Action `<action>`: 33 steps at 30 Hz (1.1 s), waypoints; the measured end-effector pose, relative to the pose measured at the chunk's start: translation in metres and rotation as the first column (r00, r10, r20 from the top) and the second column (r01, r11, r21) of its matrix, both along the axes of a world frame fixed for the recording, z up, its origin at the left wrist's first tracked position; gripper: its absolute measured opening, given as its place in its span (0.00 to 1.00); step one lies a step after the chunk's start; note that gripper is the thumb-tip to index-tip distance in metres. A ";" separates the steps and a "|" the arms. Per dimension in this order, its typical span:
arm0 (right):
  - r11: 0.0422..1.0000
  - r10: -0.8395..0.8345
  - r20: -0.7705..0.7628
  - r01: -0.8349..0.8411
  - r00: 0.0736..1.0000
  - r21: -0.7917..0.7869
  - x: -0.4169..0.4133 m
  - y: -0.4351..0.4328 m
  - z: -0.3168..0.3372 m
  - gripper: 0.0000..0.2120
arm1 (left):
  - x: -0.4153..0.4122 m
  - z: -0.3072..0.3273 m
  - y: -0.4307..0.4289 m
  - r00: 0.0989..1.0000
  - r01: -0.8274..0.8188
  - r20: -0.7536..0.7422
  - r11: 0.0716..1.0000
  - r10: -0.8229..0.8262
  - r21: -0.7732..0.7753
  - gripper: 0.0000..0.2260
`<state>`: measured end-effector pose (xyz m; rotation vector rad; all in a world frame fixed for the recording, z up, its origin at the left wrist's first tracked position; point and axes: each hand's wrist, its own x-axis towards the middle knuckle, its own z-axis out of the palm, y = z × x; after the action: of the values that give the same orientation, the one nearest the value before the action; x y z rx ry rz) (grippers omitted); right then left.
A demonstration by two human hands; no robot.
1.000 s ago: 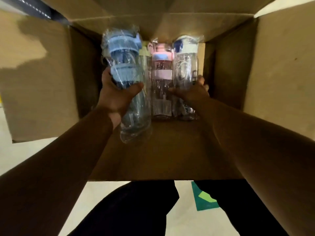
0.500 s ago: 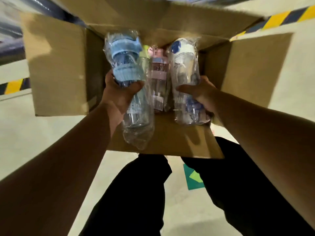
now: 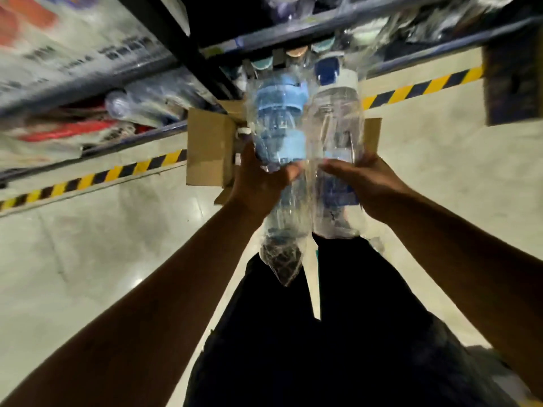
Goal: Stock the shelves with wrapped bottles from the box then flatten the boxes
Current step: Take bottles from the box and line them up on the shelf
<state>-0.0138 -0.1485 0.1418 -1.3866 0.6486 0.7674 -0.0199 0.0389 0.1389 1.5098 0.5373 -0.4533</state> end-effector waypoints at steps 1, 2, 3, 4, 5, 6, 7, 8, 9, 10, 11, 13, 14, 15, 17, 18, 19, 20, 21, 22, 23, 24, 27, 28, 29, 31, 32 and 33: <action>1.000 -0.019 0.073 0.017 0.997 0.026 -0.002 -0.002 0.031 0.09 | 0.000 0.028 -0.003 1.000 0.016 0.024 1.000 -0.015 -0.023 0.26; 0.999 -0.043 0.139 0.040 0.989 0.024 -0.005 -0.005 0.061 0.11 | -0.001 0.053 -0.007 0.999 0.029 0.043 0.999 -0.027 -0.041 0.32; 0.997 -0.072 0.186 0.071 0.980 0.009 -0.007 -0.009 0.089 0.12 | -0.001 0.076 -0.011 0.998 0.034 0.062 0.997 -0.031 -0.064 0.35; 0.994 -0.101 0.225 0.105 0.969 -0.008 -0.010 -0.014 0.114 0.14 | -0.003 0.097 -0.017 0.997 0.026 0.079 0.996 -0.020 -0.082 0.36; 0.991 -0.119 0.267 0.130 0.956 -0.022 -0.014 -0.020 0.135 0.18 | -0.004 0.116 -0.025 0.996 0.026 0.092 0.997 -0.019 -0.075 0.36; 0.989 -0.129 0.300 0.143 0.945 -0.026 -0.019 -0.027 0.154 0.21 | -0.006 0.134 -0.033 0.996 0.029 0.089 0.998 -0.024 -0.053 0.36; 0.988 -0.135 0.325 0.151 0.936 -0.025 -0.023 -0.035 0.171 0.25 | -0.009 0.152 -0.042 0.995 0.031 0.093 0.999 -0.028 -0.029 0.36; 0.987 -0.142 0.344 0.161 0.928 -0.026 -0.027 -0.045 0.186 0.28 | -0.011 0.168 -0.052 0.992 0.049 0.115 0.999 -0.047 -0.016 0.37; 0.985 -0.148 0.366 0.169 0.919 -0.027 -0.030 -0.056 0.199 0.31 | -0.011 0.182 -0.061 0.987 0.075 0.143 0.997 -0.072 -0.013 0.37; 0.985 -0.146 0.386 0.169 0.911 -0.025 -0.032 -0.068 0.213 0.35 | -0.012 0.195 -0.072 0.983 0.099 0.158 0.995 -0.095 -0.022 0.37; 0.987 -0.130 0.410 0.157 0.903 -0.031 -0.032 -0.081 0.226 0.38 | -0.012 0.208 -0.084 0.979 0.110 0.174 0.993 -0.103 -0.033 0.35; 0.991 -0.086 0.463 0.124 0.882 -0.051 -0.031 -0.113 0.250 0.46 | -0.011 0.236 -0.116 0.972 0.107 0.217 0.993 -0.093 -0.051 0.31; 0.991 -0.065 0.486 0.112 0.871 -0.068 -0.031 -0.131 0.261 0.49 | -0.011 0.248 -0.134 0.968 0.096 0.238 0.994 -0.080 -0.055 0.30; 0.991 -0.040 0.511 0.099 0.859 -0.089 -0.029 -0.150 0.271 0.49 | -0.011 0.258 -0.152 0.962 0.085 0.264 0.995 -0.071 -0.044 0.31; 0.990 -0.014 0.556 0.088 0.831 -0.107 -0.027 -0.190 0.290 0.45 | -0.011 0.277 -0.189 0.950 0.072 0.305 0.997 -0.064 -0.016 0.37; 0.990 -0.013 0.587 0.092 0.809 -0.106 -0.025 -0.209 0.301 0.41 | -0.010 0.287 -0.209 0.945 0.063 0.323 0.998 -0.057 -0.008 0.40; 0.991 -0.008 0.615 0.089 0.789 -0.102 -0.023 -0.228 0.310 0.37 | -0.009 0.296 -0.227 0.938 0.054 0.343 0.999 -0.048 -0.007 0.42; 0.991 -0.004 0.630 0.087 0.776 -0.100 -0.022 -0.246 0.319 0.34 | -0.008 0.305 -0.244 0.934 0.051 0.355 0.998 -0.041 -0.020 0.43; 0.991 0.007 0.644 0.083 0.765 -0.109 -0.020 -0.262 0.326 0.34 | -0.007 0.314 -0.260 0.931 0.055 0.363 0.998 -0.038 -0.036 0.45; 0.988 0.024 0.653 0.082 0.757 -0.131 -0.018 -0.277 0.333 0.36 | -0.006 0.321 -0.275 0.927 0.065 0.372 0.996 -0.040 -0.055 0.47; 0.985 0.042 0.661 0.078 0.749 -0.151 -0.016 -0.290 0.341 0.39 | -0.005 0.329 -0.287 0.926 0.073 0.376 0.995 -0.040 -0.074 0.48; 0.983 0.058 0.672 0.075 0.739 -0.167 -0.013 -0.300 0.349 0.40 | -0.004 0.338 -0.298 0.926 0.077 0.377 0.992 -0.034 -0.100 0.48; 0.984 0.073 0.712 0.065 0.698 -0.165 -0.006 -0.326 0.370 0.33 | 0.003 0.359 -0.322 0.910 0.115 0.414 0.979 -0.036 -0.167 0.44; 0.985 0.066 0.724 0.070 0.686 -0.156 -0.005 -0.331 0.376 0.29 | 0.006 0.365 -0.327 0.905 0.124 0.424 0.975 -0.035 -0.184 0.40; 0.985 0.076 0.738 0.065 0.671 -0.161 -0.002 -0.336 0.381 0.27 | 0.012 0.371 -0.330 0.898 0.131 0.437 0.975 -0.040 -0.179 0.38; 0.985 0.085 0.761 0.060 0.643 -0.161 0.008 -0.341 0.387 0.27 | 0.025 0.378 -0.335 0.890 0.150 0.451 0.975 -0.062 -0.163 0.38; 0.986 0.080 0.770 0.063 0.633 -0.154 0.014 -0.343 0.390 0.28 | 0.031 0.382 -0.337 0.896 0.138 0.441 0.977 -0.054 -0.162 0.39; 0.986 0.082 0.782 0.066 0.617 -0.155 0.021 -0.343 0.392 0.31 | 0.037 0.386 -0.337 0.898 0.119 0.438 0.981 -0.039 -0.155 0.40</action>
<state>0.0071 -0.4913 0.5339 -1.7032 -0.0100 0.0321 0.0173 -0.2983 0.5252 1.4056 0.0807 -0.2075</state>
